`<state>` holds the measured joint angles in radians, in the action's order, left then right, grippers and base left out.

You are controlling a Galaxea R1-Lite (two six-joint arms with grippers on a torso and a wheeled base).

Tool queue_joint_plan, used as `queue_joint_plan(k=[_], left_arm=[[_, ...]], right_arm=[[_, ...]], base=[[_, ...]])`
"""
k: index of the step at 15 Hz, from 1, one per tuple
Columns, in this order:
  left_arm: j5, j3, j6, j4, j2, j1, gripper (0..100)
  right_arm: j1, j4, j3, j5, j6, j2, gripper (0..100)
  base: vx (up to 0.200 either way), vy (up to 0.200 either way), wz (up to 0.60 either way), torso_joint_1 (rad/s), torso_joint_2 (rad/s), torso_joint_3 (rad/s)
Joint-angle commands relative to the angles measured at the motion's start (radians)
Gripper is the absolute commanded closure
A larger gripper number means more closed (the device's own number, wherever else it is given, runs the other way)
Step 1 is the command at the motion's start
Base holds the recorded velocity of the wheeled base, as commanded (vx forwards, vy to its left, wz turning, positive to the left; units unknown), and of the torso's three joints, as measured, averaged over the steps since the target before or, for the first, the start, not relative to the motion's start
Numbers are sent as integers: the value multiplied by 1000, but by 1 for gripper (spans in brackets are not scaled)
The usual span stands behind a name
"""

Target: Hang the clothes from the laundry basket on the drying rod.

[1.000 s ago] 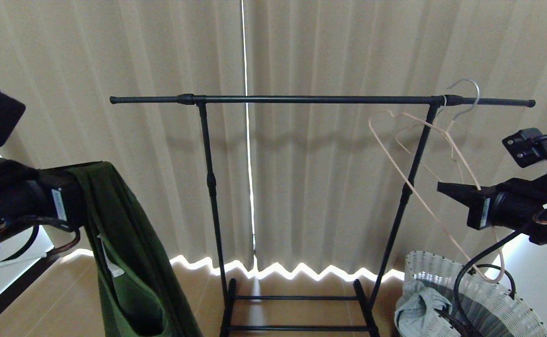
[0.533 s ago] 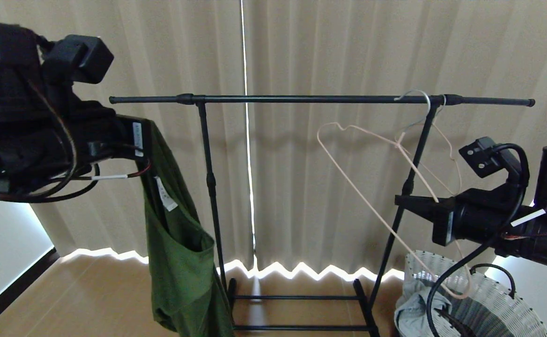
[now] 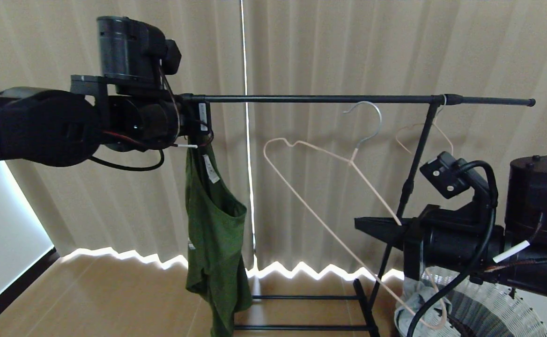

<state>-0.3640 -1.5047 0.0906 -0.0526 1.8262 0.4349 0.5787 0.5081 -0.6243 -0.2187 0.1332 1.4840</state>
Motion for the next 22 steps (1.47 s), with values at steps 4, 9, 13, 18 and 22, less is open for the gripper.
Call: queue_joint_plan(k=[4,9,13,18,22], left_arm=[[-42,-25,12,-1,71,18,100],[-84,-26,11,-3,85,18,100],[-105,-28,6,-1,94,15,100],[-162,-32,4,-4,125,15,100],[-184,-29,3,-4,105,24,100]], right_arm=[[92,1,-17,-1,6,22,100],[139,1,-15,1,8,13,100],[170,0,-5,1,11,-11,100],[239,0,18,1,20,-54,100],[239,3,-32,1,25,13,100]], base=[[0,0,0,0,0,0],[0,0,0,0,0,0],[0,0,0,0,0,0],[0,0,0,0,0,0],[0,0,0,0,0,0]])
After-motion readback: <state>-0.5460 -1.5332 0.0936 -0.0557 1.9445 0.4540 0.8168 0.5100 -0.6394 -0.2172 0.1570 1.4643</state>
